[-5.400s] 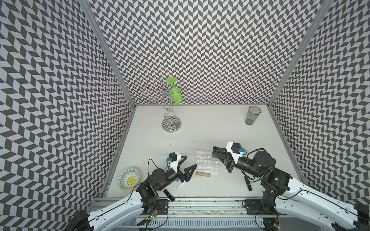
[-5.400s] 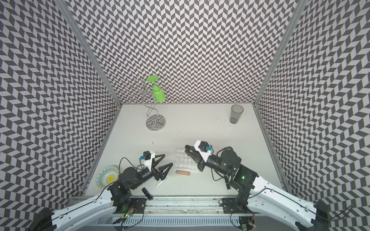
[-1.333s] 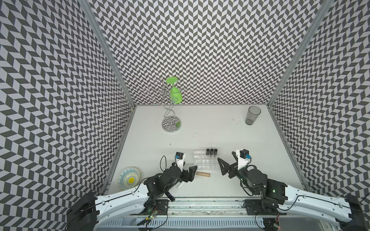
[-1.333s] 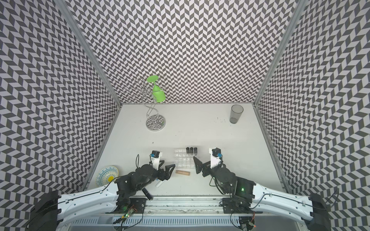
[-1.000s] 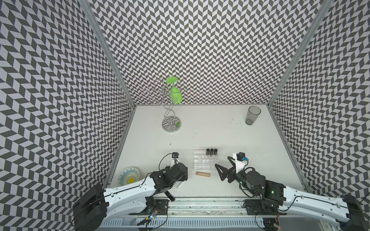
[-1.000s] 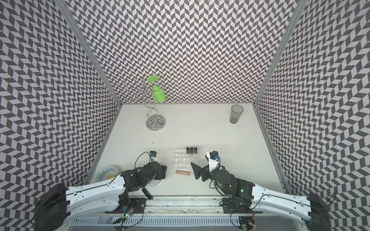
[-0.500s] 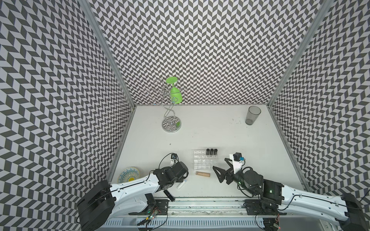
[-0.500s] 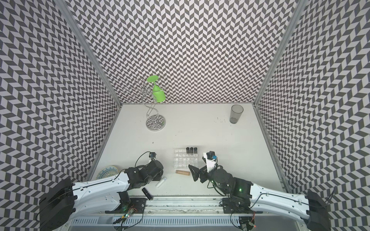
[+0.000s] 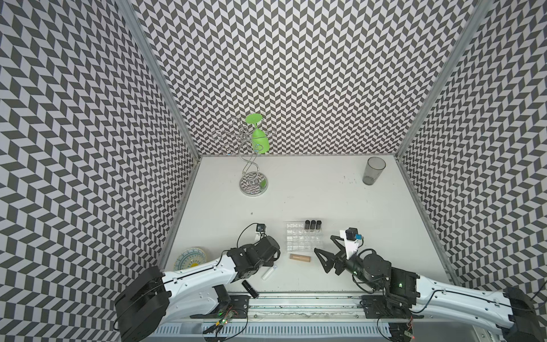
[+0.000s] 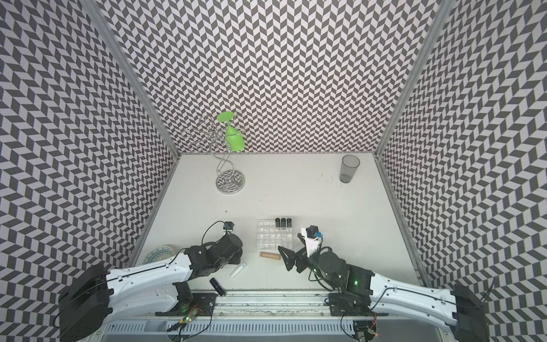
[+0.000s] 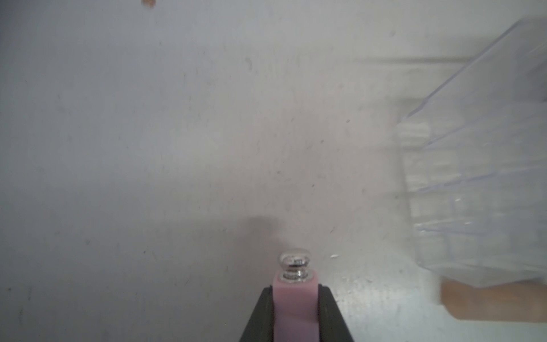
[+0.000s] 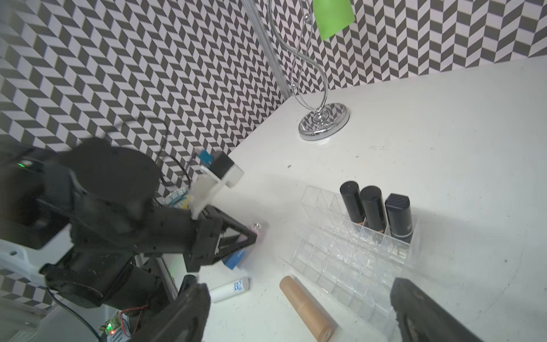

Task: Arrange the lipsticks in the organizer
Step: Pick up the lipstick at the center of the board.

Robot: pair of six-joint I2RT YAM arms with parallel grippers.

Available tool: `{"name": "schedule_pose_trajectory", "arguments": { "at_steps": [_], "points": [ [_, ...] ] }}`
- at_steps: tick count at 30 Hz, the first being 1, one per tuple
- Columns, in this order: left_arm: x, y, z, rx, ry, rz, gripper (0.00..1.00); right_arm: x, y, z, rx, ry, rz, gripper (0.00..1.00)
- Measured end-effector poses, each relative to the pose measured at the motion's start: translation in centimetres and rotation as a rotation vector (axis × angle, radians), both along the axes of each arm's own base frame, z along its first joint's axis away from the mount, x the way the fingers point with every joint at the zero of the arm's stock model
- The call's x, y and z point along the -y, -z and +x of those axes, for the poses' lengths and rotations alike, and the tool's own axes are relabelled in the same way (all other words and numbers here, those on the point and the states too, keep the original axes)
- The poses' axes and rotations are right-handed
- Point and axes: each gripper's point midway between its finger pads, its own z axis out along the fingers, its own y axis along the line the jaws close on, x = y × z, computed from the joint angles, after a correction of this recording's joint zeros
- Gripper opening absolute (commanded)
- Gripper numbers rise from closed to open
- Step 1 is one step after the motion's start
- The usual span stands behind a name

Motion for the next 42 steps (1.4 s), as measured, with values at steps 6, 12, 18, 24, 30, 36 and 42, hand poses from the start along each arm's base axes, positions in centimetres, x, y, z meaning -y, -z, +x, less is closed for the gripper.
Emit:
{"name": "schedule_pose_trajectory", "arguments": {
  "at_steps": [6,12,18,24,30,36,42],
  "points": [
    [4.8,-11.1,1.7,0.313,0.178,-0.332,0.00,-1.4,-1.1,-1.3,0.030,-0.108,0.035,1.00],
    [7.9,-17.6,-0.7,0.525,0.452,-0.588,0.00,-3.5,-4.6,-4.3,0.109,-0.334,0.161,0.96],
    [9.7,-19.7,-4.1,0.607,0.712,-0.723,0.00,-5.0,-6.6,-5.9,0.136,-0.503,0.204,0.89],
    [9.7,-21.9,-7.1,0.692,0.882,-0.822,0.00,-5.6,-8.5,-4.2,0.144,-0.547,0.246,0.77],
    [9.5,-22.8,-8.1,0.744,0.935,-0.856,0.00,-7.8,-9.0,-4.7,0.114,-0.687,0.229,0.65],
    [9.5,-22.3,-8.2,0.747,0.946,-0.859,0.00,-8.7,-9.4,-5.1,0.126,-0.753,0.227,0.60],
    [9.2,-22.1,-8.2,0.761,0.941,-0.860,0.00,-9.3,-8.5,-4.9,0.112,-0.762,0.206,0.50]
  ]
}}
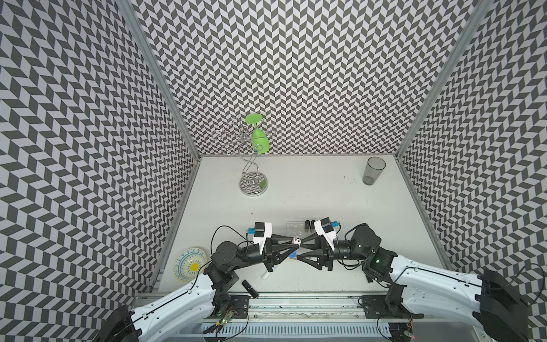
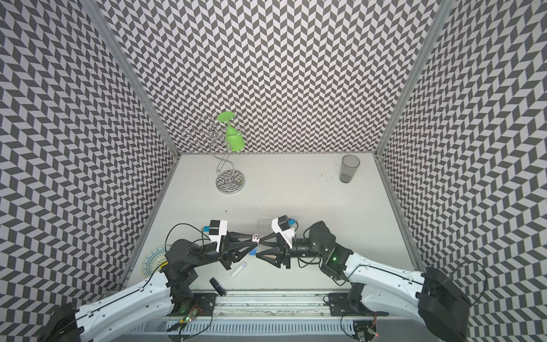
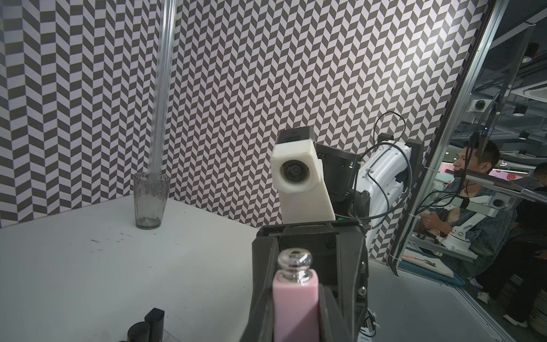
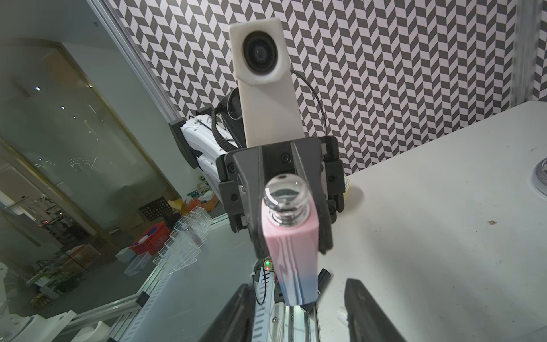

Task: Arrange the lipsticks in the organizer
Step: Pick up the lipstick at the center of the board.

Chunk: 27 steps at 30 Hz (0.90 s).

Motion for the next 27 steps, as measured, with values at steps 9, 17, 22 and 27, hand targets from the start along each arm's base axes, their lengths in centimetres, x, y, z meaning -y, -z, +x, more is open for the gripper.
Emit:
{"name": "schedule_pose_trajectory", "arguments": {
  "at_steps": [9,17,22,27],
  "points": [
    [0.0,-0.1,0.0,-0.001,0.010,-0.020,0.00,-1.1,-0.7,0.6,0.020,-0.011,0.005,0.41],
    [0.2,0.4,0.3,-0.019,0.009,-0.013,0.04,-1.8,0.3,0.9,0.023,-0.022,-0.022,0.23],
    [0.0,0.3,0.4,-0.013,-0.006,-0.016,0.62,-1.8,0.7,1.5,0.028,0.017,-0.036,0.23],
    [-1.4,-0.5,1.3,-0.008,-0.110,-0.043,0.82,-1.5,2.7,4.1,-0.003,0.168,-0.115,0.19]
  ]
}}
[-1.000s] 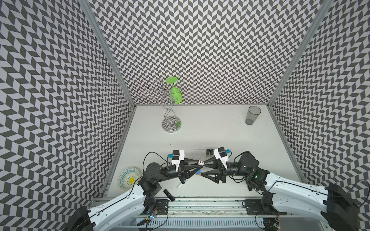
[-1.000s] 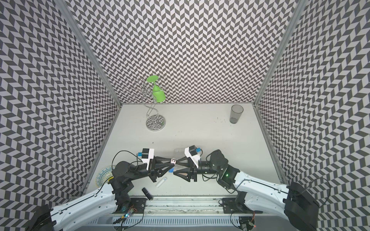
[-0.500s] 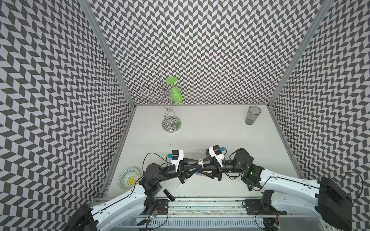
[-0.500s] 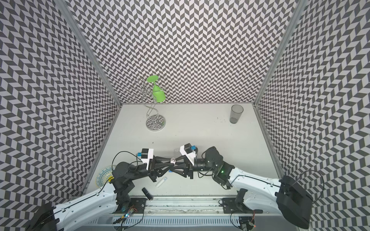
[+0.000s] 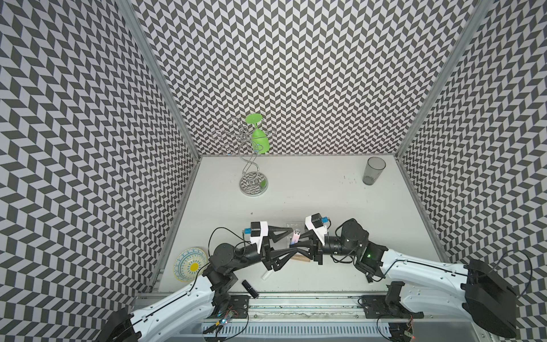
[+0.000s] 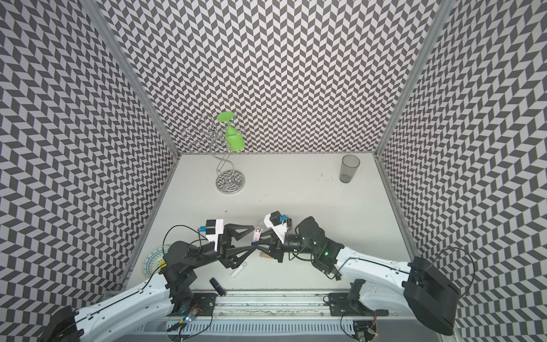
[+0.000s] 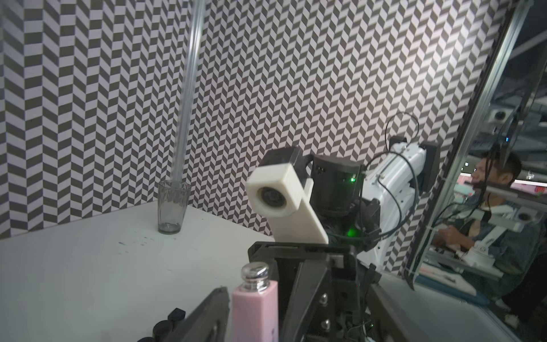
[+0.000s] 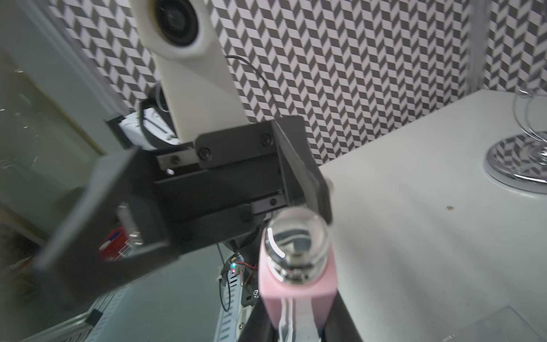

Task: Arrange the lipsticks in the organizer
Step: Pick up the lipstick at the center of the board, then place the lipstick in the storage box.

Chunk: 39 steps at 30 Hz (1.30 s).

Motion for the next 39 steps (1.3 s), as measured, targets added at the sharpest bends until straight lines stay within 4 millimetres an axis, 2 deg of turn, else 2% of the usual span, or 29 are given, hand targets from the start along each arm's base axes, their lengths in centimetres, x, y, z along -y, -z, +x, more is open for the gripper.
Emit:
{"name": "schedule_pose_trajectory", "arguments": {
  "at_steps": [3,6,11,14,19,23,29,39],
  "points": [
    [-1.5,-0.5,0.8,-0.001,-0.102,-0.037,0.83,0.4,1.6,1.7,-0.010,0.101,-0.051,0.16],
    [-2.8,0.0,1.8,-0.025,-0.193,-0.053,0.84,0.8,4.3,3.5,-0.021,0.201,-0.121,0.16],
    [-3.7,2.7,4.1,-0.101,-0.324,-0.010,0.84,2.2,9.7,7.1,-0.025,0.403,-0.283,0.08],
    [-3.9,4.7,5.2,-0.138,-0.382,0.036,0.84,2.9,11.4,8.3,-0.016,0.479,-0.332,0.08],
    [-4.2,7.4,6.1,-0.173,-0.436,0.103,0.84,3.5,11.9,10.0,0.010,0.577,-0.333,0.08],
    [-4.1,8.1,6.4,-0.180,-0.451,0.128,0.84,3.9,12.7,10.8,0.018,0.634,-0.345,0.07],
    [-4.0,8.9,6.8,-0.186,-0.462,0.152,0.83,4.1,12.5,11.5,0.033,0.686,-0.334,0.05],
    [-4.1,10.0,7.1,-0.186,-0.484,0.175,0.83,1.7,11.1,12.1,0.117,0.757,-0.329,0.03]
  ]
}}
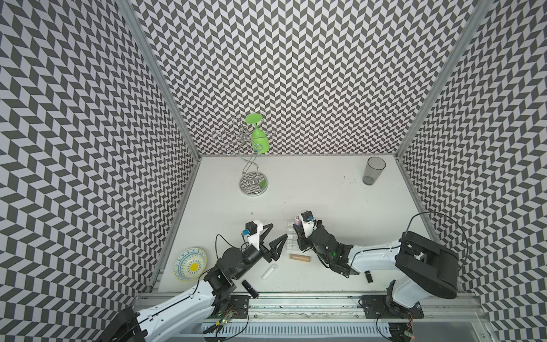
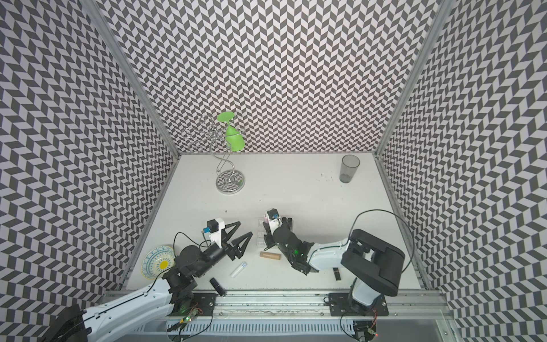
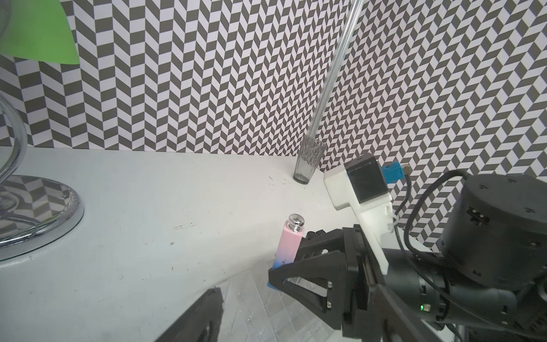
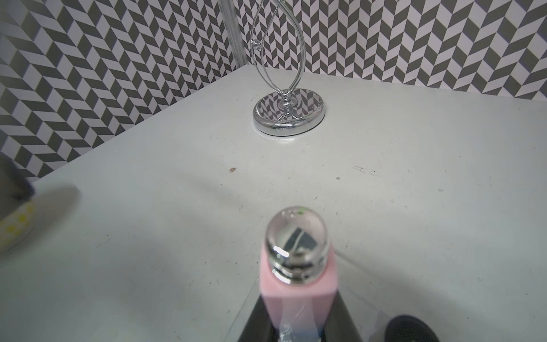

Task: Arrange the lipsticks in the organizer
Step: Place the lipstick in the storage box.

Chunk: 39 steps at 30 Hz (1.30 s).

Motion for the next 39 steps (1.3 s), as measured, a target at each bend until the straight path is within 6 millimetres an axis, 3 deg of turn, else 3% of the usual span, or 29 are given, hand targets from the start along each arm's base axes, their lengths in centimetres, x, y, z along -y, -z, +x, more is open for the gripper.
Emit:
{"name": "schedule_pose_trajectory", "arguments": {
  "at_steps": [11,20,23,27,30,33,39],
  "points": [
    [-0.7,2.4,1.0,-0.046,-0.072,0.048,0.81,1.2,0.1,1.3,0.033,0.098,-0.058,0.01],
    [-0.3,3.7,1.5,-0.072,-0.073,0.072,0.81,1.2,0.6,1.1,0.029,0.076,-0.103,0.00],
    [-0.1,4.2,1.6,-0.084,-0.074,0.082,0.81,1.1,-0.9,0.4,0.032,0.035,-0.076,0.00],
    [0.0,4.6,1.7,-0.096,-0.074,0.086,0.81,1.6,-5.0,-0.9,0.062,-0.013,0.025,0.00],
    [0.1,4.8,1.8,-0.107,-0.073,0.085,0.81,2.5,-6.5,-1.5,0.066,-0.012,0.076,0.00],
    [0.3,5.0,1.8,-0.114,-0.067,0.088,0.81,3.9,-5.5,-2.2,0.033,0.005,0.079,0.00],
    [0.9,4.9,1.8,-0.118,-0.044,0.089,0.81,7.2,-0.6,-3.2,-0.061,0.078,-0.002,0.00]
  ]
}}
